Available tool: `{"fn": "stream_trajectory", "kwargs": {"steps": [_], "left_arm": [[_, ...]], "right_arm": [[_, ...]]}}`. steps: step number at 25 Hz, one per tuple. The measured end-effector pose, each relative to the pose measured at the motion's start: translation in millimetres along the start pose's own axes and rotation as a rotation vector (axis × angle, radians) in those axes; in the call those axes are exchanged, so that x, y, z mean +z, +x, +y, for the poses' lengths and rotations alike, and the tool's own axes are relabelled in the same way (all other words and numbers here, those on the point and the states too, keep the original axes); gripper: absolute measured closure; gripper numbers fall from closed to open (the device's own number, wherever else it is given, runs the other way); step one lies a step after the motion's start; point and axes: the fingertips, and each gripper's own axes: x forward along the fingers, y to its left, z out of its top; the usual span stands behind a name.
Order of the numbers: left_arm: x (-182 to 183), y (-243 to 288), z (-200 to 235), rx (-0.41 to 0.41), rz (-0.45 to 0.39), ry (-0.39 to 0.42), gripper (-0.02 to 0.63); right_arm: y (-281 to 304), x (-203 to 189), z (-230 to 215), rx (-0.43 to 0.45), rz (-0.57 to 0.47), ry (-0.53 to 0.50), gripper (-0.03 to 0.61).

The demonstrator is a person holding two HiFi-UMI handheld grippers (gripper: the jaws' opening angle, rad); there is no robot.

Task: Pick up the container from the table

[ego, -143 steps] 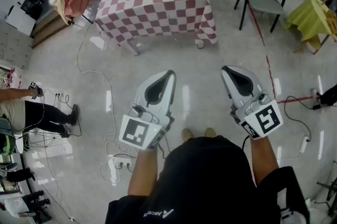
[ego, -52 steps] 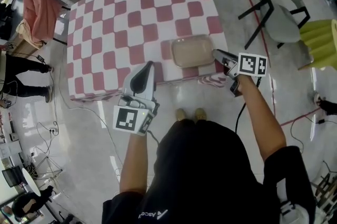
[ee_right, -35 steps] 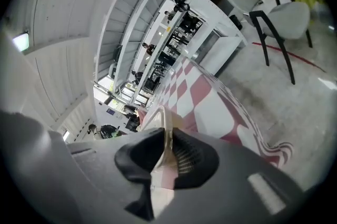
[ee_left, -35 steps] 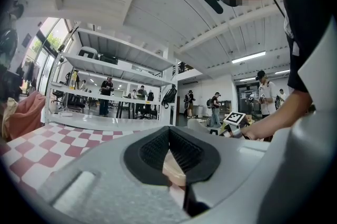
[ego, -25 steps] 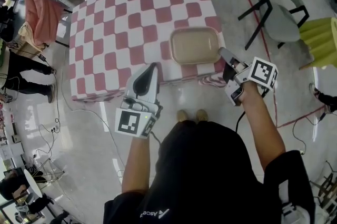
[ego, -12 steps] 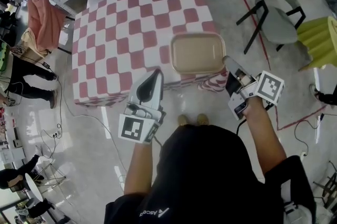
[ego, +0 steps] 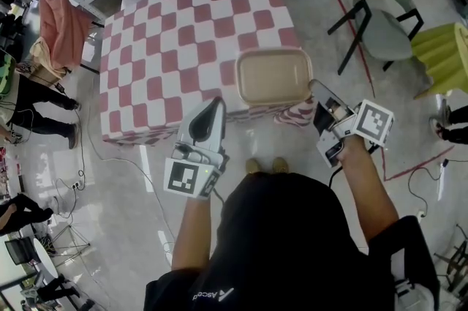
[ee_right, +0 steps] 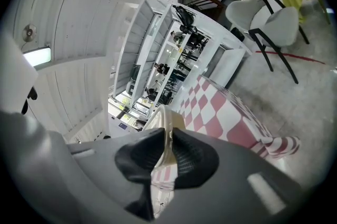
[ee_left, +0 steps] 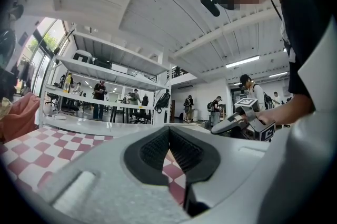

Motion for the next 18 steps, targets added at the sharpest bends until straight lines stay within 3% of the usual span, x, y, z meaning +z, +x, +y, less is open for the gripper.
{"fn": "stream_trajectory", "kwargs": {"steps": [18], "left_arm": [[1, -11, -2, 0.028, 0.003, 0.000, 0.603]], "right_arm": [[1, -2, 0, 0.012, 0.030, -0.021, 0.529]]}}
